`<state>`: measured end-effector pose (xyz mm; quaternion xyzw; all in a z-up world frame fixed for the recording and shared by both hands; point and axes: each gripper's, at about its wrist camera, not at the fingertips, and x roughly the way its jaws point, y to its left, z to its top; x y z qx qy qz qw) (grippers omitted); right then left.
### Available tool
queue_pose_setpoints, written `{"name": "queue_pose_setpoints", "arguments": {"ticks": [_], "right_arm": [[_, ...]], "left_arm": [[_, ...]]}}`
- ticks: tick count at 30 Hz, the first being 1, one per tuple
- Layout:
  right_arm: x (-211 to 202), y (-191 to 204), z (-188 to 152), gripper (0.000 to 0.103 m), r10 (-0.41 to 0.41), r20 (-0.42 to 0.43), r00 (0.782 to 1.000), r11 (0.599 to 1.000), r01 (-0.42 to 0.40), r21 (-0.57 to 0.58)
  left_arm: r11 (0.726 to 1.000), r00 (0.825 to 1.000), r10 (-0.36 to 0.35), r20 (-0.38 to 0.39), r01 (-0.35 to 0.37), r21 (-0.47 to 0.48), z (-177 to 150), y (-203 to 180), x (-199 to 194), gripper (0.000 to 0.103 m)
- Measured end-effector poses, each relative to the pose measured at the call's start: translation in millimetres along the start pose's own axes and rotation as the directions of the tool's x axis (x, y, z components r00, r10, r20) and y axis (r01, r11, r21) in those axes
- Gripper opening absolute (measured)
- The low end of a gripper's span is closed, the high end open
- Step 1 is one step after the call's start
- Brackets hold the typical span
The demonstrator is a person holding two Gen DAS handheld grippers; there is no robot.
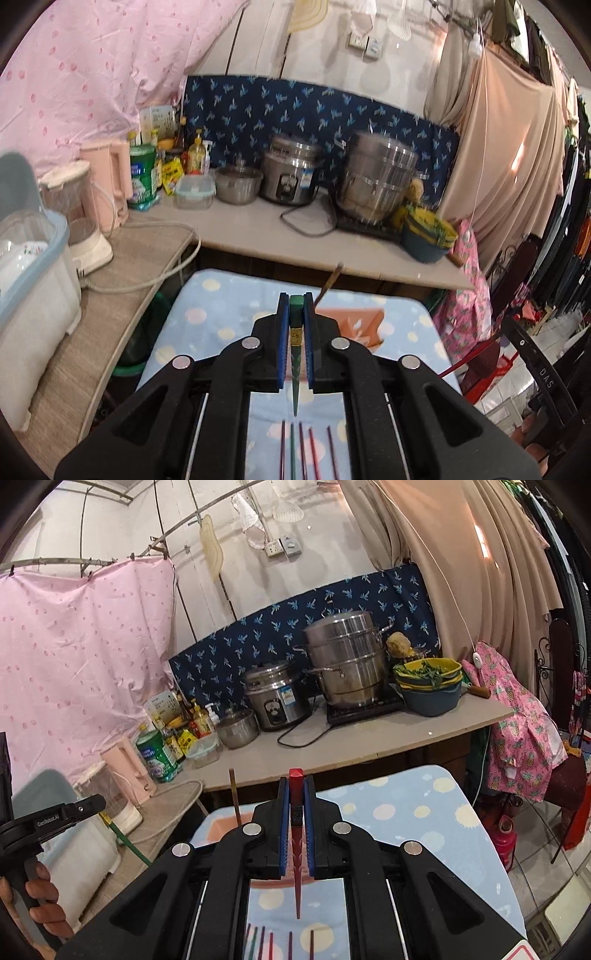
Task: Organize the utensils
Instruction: 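Lift both chopsticks and carry them over the pink basket, then drop both chopsticks into the basket by opening both tools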
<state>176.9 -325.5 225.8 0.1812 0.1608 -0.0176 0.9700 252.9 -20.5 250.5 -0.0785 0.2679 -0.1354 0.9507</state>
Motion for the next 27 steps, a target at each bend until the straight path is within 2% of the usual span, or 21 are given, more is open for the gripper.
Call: {"name": "queue_pose_setpoints", "arguments": {"ticks": [6, 10, 13, 16, 27], "right_arm": [[18.4, 7.3, 45.7, 0.007, 0.049, 0.081, 0.996, 0.996, -0.055, 0.074], [38.4, 13.0, 60.8, 0.007, 0.068, 0.102, 0.992, 0.993, -0.077, 0.094], [57.8, 17.2, 62.3, 0.007, 0.063, 0.096, 0.993, 0.994, -0.071, 0.087], [80.4, 20.1, 53.8, 0.007, 0.052, 0.054, 0.997, 0.996, -0.056, 0.067], [140.8, 11.3, -3.3, 0.007, 0.018, -0.109, 0.994, 1.0, -0.017, 0.011]], "left_arm": [[1.0, 0.993, 0.0, 0.116, 0.003, -0.026, 50.5, -9.8, -0.4, 0.007], [0.999, 0.988, 0.019, 0.156, -0.013, -0.044, 70.3, -13.7, 16.0, 0.007], [0.999, 0.988, 0.034, 0.152, -0.028, -0.045, 74.9, -16.7, 36.0, 0.007], [0.999, 0.992, 0.034, 0.125, -0.029, -0.039, 67.9, -16.8, 52.7, 0.007], [0.998, 0.998, 0.057, 0.01, -0.057, -0.03, 28.7, -5.4, 108.5, 0.006]]}}
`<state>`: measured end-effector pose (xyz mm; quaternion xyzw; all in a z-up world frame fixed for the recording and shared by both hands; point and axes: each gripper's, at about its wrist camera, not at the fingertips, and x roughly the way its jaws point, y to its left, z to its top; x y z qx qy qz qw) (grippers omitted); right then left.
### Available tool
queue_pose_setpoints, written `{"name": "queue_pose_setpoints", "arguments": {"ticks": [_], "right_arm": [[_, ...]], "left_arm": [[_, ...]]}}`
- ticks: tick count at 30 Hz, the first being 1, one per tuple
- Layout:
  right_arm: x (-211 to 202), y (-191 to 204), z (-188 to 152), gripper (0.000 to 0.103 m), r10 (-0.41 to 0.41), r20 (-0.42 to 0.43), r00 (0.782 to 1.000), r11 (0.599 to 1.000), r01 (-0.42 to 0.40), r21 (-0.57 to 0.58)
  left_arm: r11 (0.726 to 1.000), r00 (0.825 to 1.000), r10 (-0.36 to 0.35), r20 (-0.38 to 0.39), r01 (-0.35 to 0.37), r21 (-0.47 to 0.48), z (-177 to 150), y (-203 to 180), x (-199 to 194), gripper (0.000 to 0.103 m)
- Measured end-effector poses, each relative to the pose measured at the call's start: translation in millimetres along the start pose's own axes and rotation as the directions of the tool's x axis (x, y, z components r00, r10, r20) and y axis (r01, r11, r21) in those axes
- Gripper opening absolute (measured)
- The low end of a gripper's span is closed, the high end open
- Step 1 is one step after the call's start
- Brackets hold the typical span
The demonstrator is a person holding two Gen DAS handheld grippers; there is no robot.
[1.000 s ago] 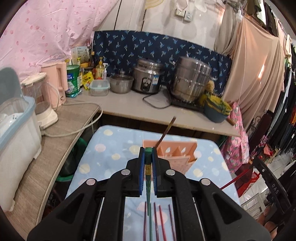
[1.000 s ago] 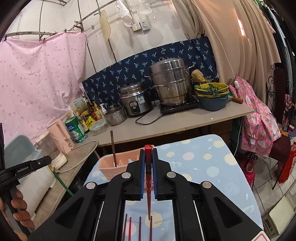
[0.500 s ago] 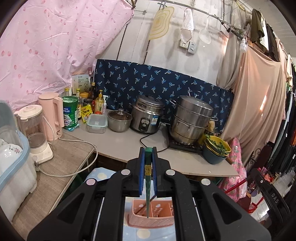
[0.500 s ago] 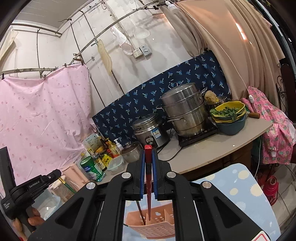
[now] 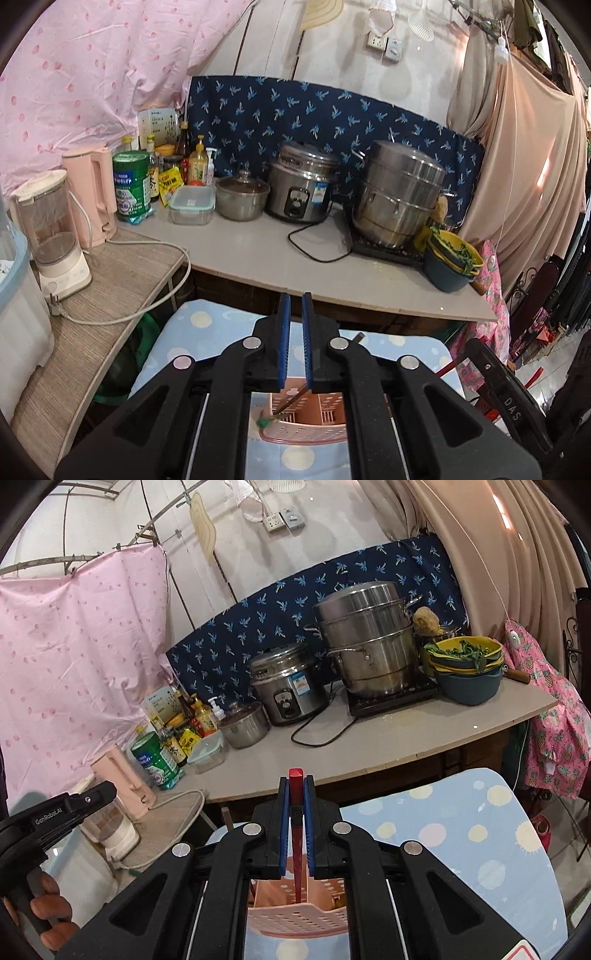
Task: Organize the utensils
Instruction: 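Drop both chopsticks into the basket by opening both tools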
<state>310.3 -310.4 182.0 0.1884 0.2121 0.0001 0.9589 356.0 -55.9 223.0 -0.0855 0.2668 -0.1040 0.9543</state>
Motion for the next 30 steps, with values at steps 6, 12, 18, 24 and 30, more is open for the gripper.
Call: {"name": "queue_pose_setpoints", "arguments": {"ticks": [6, 12, 18, 24, 30], "right_arm": [[12.3, -2.5, -13.3, 0.013, -0.025, -0.037, 0.999, 0.999, 0.024, -0.021], [0.2, -3.0, -16.8, 0.042, -0.042, -0.015, 0.999, 0.999, 0.042, -0.027], [-25.0, -1.1, -20.2, 0.053, -0.038, 0.001, 0.999, 0.998, 0.038, -0.042], [-59.1, -1.2, -39.9, 0.058, -0.034, -0.022, 0.999, 0.998, 0.033, -0.051], [-96.0, -2.1, -76.4, 0.058, -0.054, -0.06, 0.997, 0.996, 0.049, -0.081]], "left_arm": [[1.0, 0.999, 0.002, -0.045, -0.001, 0.013, -14.0, 1.6, 10.8, 0.006], [0.999, 0.998, 0.021, -0.059, -0.02, 0.032, -25.2, 1.9, 9.5, 0.018], [0.998, 0.999, 0.047, -0.021, -0.046, 0.036, -32.2, 2.4, -11.8, 0.046], [0.995, 0.998, 0.067, -0.015, -0.066, 0.074, -54.4, 2.2, -41.8, 0.059], [0.99, 0.993, 0.084, -0.084, -0.074, 0.119, -97.5, 4.7, -60.5, 0.059]]}}
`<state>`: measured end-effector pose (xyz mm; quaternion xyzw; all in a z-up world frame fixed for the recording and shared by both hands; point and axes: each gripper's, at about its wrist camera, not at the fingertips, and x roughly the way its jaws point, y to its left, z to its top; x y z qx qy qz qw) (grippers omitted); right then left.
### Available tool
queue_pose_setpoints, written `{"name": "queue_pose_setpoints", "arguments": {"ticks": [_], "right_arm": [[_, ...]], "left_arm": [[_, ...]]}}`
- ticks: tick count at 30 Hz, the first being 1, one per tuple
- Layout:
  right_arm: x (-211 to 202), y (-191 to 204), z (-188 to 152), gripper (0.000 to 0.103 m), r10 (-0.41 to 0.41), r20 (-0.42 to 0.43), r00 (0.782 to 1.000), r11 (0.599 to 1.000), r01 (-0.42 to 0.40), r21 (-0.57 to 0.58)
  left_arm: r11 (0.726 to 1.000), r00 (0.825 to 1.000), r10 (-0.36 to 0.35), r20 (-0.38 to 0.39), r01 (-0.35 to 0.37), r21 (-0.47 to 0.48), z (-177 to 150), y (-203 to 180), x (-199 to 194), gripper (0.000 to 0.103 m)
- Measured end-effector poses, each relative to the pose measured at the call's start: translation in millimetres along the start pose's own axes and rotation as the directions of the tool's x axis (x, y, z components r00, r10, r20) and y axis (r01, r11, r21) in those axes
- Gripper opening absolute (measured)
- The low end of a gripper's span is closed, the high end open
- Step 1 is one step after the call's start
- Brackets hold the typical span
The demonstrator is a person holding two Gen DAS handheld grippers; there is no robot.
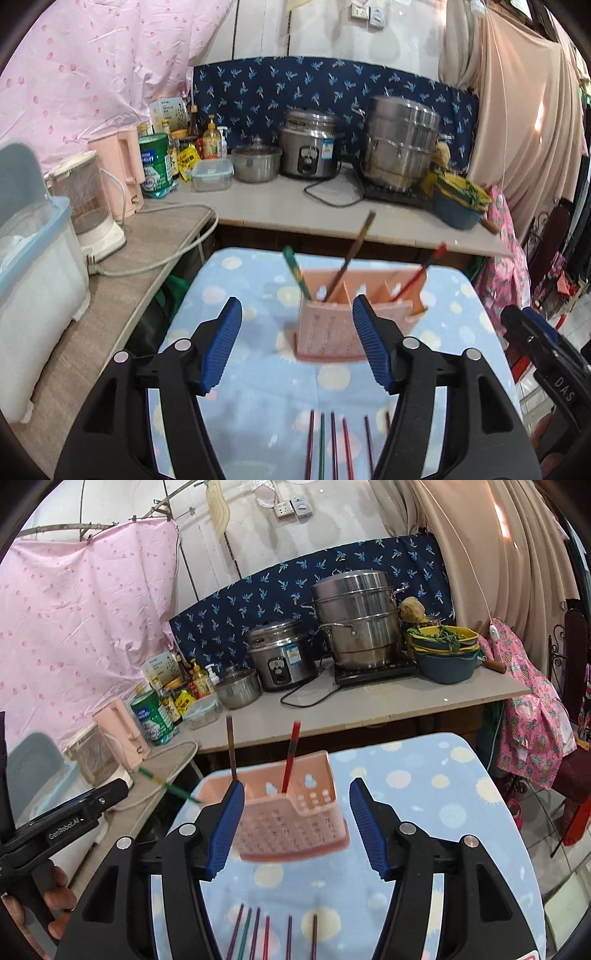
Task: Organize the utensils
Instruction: 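Drop both chopsticks into the basket by opening both tools, then move both open tools back down to the remaining chopsticks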
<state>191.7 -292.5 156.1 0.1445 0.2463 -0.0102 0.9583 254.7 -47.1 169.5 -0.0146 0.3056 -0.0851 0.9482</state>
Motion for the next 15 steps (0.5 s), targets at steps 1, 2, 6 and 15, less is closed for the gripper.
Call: {"name": "queue_pose_setpoints", "arguments": {"ticks": [1, 2, 6, 15], "right_arm": [[-5.0, 0.1, -6.9, 0.058, -0.004, -0.007, 1.0, 1.0, 0.004, -0.006], [-10.0, 0.3, -14.0, 0.058, -0.01, -0.015, 1.0, 1.0, 0.01, -0.012], [-28.3, -2.2, -43.1, 0.058, -0.027, -0.047, 0.999, 0.999, 0.026, -0.024], [-50.9, -11.9, -104.0, 0.058, -0.06, -0.135, 0.989, 0.998, 0.056, -0.027]], "left_arm": [[1.0, 1.0, 0.002, -0.017, -0.001, 0.002, -9.5, 0.4, -1.7, 0.059], [1.0, 1.0, 0.002, -0.027, -0.002, 0.004, -17.2, 0.9, -3.9, 0.059], [1.0, 0.998, 0.002, -0.061, -0.002, 0.009, -48.9, 3.4, -11.4, 0.059], [0.999, 0.995, 0.019, -0.093, -0.015, 0.045, -107.9, 3.2, -32.7, 0.059]]}}
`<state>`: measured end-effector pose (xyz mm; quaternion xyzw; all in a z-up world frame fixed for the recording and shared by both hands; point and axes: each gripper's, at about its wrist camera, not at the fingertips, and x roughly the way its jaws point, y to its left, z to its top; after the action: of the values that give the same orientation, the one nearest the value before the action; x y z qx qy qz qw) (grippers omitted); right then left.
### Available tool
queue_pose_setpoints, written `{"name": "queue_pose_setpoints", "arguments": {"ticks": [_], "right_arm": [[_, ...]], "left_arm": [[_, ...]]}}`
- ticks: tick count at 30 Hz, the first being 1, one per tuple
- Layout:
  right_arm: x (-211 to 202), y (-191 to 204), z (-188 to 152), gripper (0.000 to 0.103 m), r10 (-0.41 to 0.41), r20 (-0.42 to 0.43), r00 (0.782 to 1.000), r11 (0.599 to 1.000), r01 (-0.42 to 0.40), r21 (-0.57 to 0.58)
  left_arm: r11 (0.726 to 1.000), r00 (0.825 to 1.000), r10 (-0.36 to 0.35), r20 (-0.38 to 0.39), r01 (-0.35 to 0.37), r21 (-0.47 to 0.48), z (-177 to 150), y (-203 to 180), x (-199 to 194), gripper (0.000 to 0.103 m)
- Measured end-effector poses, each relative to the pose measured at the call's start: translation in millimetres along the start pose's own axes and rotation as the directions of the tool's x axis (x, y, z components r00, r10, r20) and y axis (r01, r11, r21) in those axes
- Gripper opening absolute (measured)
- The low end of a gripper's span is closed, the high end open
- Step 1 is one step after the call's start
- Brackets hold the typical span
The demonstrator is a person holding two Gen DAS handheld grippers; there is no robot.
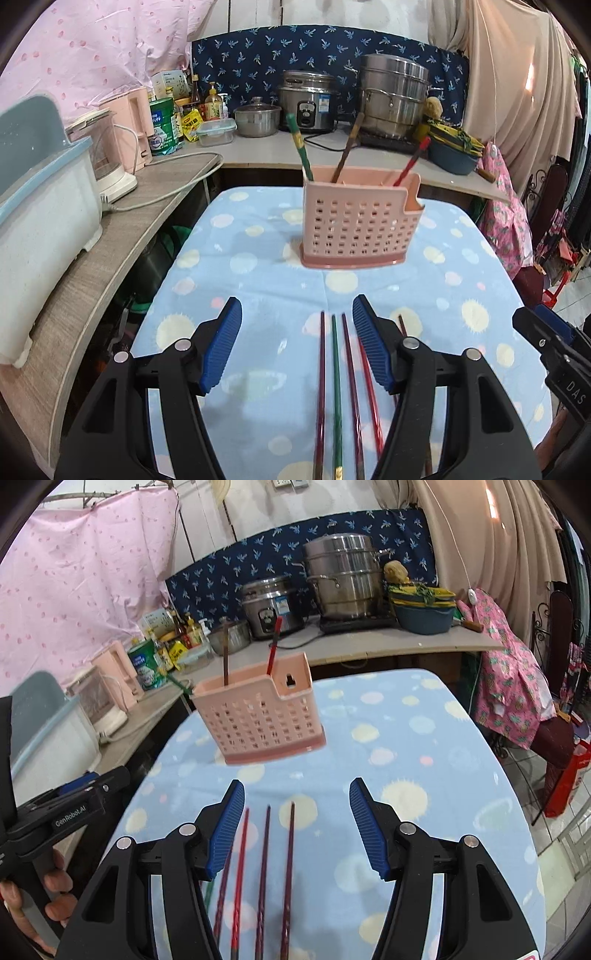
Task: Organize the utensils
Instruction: 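Move both open tools back down to the remaining chopsticks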
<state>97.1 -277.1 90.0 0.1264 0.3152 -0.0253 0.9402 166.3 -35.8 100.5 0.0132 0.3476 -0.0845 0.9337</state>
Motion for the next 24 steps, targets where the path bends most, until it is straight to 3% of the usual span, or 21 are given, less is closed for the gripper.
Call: {"name": "queue_pose_setpoints", "arguments": {"ticks": [14, 24], "right_arm": [[4.3, 10.2, -90.3, 0.057, -0.08, -0.119, 0.99, 0.993, 0.069, -0.098], [15.7, 19.4, -122.7, 0.043, -0.083, -0.184, 0.979, 0.991, 0.063, -0.115]], "left_arm": [[1.0, 0.992, 0.021, -0.124, -0.021, 0.006, -81.9, 9.7, 11.1, 0.059], [1.0, 0.983, 0.026, -0.182, -0.024, 0.01, -117.0, 14.8, 19.1, 0.059]]}}
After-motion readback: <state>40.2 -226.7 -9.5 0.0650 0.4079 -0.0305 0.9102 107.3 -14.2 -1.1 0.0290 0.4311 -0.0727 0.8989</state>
